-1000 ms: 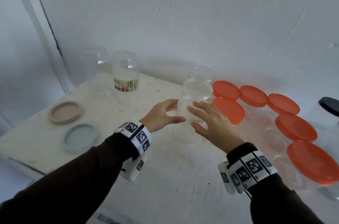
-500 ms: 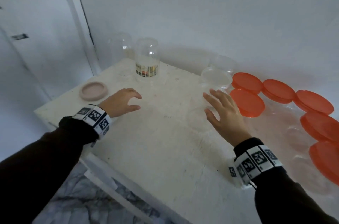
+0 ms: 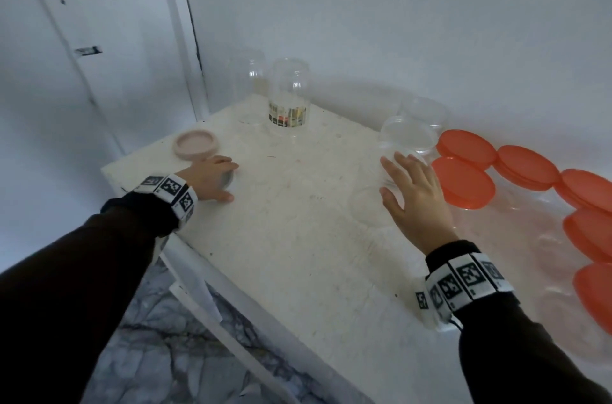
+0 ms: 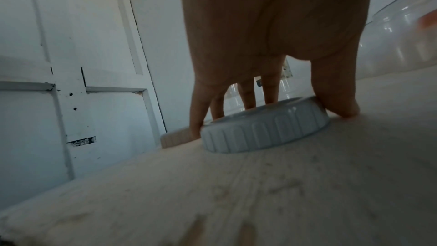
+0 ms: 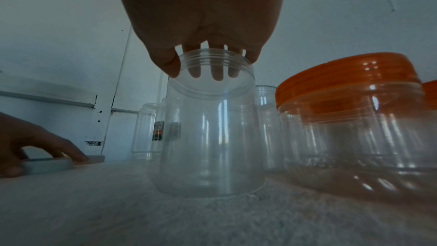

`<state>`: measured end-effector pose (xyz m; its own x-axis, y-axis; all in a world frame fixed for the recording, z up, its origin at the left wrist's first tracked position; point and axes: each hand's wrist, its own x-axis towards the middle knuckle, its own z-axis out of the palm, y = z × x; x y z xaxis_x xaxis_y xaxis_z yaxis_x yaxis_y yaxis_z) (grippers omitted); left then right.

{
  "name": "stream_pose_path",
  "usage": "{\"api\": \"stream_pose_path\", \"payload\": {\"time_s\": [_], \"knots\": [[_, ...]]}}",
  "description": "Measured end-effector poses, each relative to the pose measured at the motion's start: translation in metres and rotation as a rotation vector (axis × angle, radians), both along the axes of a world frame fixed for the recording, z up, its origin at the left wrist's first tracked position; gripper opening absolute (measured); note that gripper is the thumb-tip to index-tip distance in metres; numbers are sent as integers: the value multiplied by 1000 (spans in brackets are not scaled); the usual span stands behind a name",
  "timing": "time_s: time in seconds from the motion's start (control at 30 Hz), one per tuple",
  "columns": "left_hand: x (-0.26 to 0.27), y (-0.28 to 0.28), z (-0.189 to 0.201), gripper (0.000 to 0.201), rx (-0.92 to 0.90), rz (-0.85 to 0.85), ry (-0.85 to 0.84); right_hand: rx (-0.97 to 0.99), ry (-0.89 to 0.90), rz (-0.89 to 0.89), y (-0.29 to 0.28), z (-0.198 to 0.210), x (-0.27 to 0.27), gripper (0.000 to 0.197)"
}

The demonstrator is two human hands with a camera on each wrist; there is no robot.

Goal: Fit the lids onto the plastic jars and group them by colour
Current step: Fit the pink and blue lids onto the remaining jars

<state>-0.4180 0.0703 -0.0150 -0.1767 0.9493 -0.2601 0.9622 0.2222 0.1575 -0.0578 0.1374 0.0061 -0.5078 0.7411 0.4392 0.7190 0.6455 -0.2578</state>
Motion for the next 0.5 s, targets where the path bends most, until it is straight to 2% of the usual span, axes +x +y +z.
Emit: {"api": "stream_pose_path", "payload": {"time_s": [0.23,0.33,0.43,0.5], "knots": [[10,1,4,81,-78,-39,51,0,-53,-18,-1,3,0,52],[3,2,4,81,-65,-29,-5,-8,-100,-37,0,9,-2,49],[2,4,4,79,-33,-106,-6,-28,-144,-72,-4,20,-12,56],[1,8,3,78,34,-192,23,16,-106,-40,-7,29,-26,52]]}}
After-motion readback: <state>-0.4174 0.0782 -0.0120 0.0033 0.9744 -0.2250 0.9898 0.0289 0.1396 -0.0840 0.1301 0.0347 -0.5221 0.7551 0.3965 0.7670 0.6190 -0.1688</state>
